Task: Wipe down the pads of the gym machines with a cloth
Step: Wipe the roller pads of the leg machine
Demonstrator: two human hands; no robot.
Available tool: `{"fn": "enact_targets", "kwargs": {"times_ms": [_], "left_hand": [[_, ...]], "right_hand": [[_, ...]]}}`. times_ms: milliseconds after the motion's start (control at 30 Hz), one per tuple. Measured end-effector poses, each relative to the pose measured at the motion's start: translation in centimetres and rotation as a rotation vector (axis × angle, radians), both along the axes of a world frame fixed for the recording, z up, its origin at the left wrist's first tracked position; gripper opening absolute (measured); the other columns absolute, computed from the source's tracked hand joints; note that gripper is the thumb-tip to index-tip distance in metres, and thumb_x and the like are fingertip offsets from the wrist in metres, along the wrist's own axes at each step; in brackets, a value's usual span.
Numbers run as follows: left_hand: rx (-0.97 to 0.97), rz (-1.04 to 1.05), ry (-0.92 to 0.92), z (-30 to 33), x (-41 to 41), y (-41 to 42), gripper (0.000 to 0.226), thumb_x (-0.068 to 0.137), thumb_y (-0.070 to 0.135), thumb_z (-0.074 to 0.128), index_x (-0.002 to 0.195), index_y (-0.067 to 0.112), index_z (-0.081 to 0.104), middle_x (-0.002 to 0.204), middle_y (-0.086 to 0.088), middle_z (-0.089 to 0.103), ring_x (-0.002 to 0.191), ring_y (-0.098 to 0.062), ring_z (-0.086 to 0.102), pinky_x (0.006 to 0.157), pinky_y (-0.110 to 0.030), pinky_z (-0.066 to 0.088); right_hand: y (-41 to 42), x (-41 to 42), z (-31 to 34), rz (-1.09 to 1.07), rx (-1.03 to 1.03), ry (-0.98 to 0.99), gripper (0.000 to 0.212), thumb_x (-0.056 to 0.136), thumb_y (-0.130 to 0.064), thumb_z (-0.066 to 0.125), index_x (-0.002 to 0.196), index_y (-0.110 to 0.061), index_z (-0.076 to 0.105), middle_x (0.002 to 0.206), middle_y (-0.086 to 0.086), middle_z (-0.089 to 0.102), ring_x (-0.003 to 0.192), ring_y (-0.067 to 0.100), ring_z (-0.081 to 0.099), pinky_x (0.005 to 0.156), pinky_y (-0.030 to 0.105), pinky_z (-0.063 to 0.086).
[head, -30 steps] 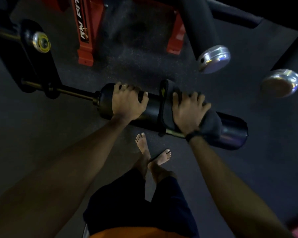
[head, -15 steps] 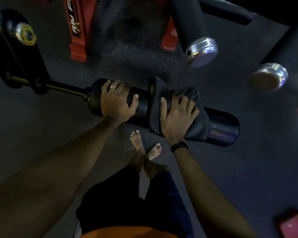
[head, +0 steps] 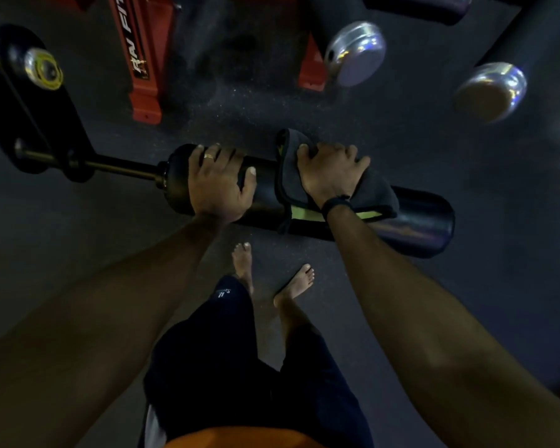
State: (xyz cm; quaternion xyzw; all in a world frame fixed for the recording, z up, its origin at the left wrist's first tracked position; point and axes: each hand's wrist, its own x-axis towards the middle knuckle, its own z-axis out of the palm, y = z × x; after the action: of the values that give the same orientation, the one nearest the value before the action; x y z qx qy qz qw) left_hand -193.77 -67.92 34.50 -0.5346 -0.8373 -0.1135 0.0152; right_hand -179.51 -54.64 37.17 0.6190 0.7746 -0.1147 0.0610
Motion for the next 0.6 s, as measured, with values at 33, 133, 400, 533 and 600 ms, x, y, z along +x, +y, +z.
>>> {"fn": "enact_targets", "kwargs": {"times_ms": [33, 133, 400, 533, 600], "left_hand": [[-0.011, -0.003, 0.010, 0.0, 0.1, -0.1, 0.042, 0.097, 0.040, 0.045, 0.115, 0.009, 0.068, 0.114, -0.009, 0.069, 0.118, -0.033, 0.058, 0.110, -0.048, 0.032], [-0.054, -0.029, 0.028, -0.2, 0.0, -0.1, 0.043, 0.098, 0.039, 0.042, 0.117, 0.010, 0.067, 0.117, -0.010, 0.068, 0.119, -0.032, 0.056, 0.110, -0.049, 0.032], [-0.041, -0.053, -0.016, -0.2, 0.2, -0.5, 0.045, 0.099, 0.038, 0.042, 0.123, 0.008, 0.066, 0.119, -0.015, 0.066, 0.120, -0.035, 0.056, 0.110, -0.053, 0.034], [-0.023, -0.057, -0.023, -0.2, 0.0, -0.4, 0.045, 0.098, 0.037, 0.043, 0.121, 0.007, 0.066, 0.118, -0.015, 0.067, 0.120, -0.035, 0.056, 0.109, -0.053, 0.035], [-0.059, -0.050, -0.039, 0.4, -0.1, -0.1, 0.044, 0.097, 0.038, 0.045, 0.120, 0.008, 0.067, 0.116, -0.013, 0.067, 0.117, -0.033, 0.057, 0.108, -0.052, 0.035]], "right_hand": [[0.0, -0.1, 0.0, -0.007, 0.008, 0.003, 0.051, 0.097, -0.054, 0.039, 0.092, -0.016, 0.073, 0.102, 0.009, 0.068, 0.111, 0.032, 0.051, 0.103, 0.050, 0.028], [0.0, -0.1, 0.1, -0.032, 0.018, 0.001, 0.051, 0.096, -0.054, 0.041, 0.088, -0.015, 0.073, 0.100, 0.009, 0.069, 0.111, 0.032, 0.052, 0.102, 0.049, 0.027], [1.6, -1.2, -0.3, -0.084, -0.127, -0.091, 0.053, 0.095, -0.057, 0.041, 0.103, -0.013, 0.070, 0.115, 0.012, 0.068, 0.119, 0.032, 0.051, 0.105, 0.049, 0.026], [3.2, -1.9, -0.5, -0.089, -0.257, -0.100, 0.057, 0.094, -0.060, 0.046, 0.115, -0.011, 0.067, 0.125, 0.015, 0.065, 0.119, 0.034, 0.055, 0.104, 0.048, 0.028], [2.9, -1.7, -0.2, -0.073, -0.242, -0.067, 0.056, 0.096, -0.057, 0.045, 0.111, -0.009, 0.068, 0.122, 0.016, 0.066, 0.118, 0.034, 0.055, 0.104, 0.047, 0.029]]}}
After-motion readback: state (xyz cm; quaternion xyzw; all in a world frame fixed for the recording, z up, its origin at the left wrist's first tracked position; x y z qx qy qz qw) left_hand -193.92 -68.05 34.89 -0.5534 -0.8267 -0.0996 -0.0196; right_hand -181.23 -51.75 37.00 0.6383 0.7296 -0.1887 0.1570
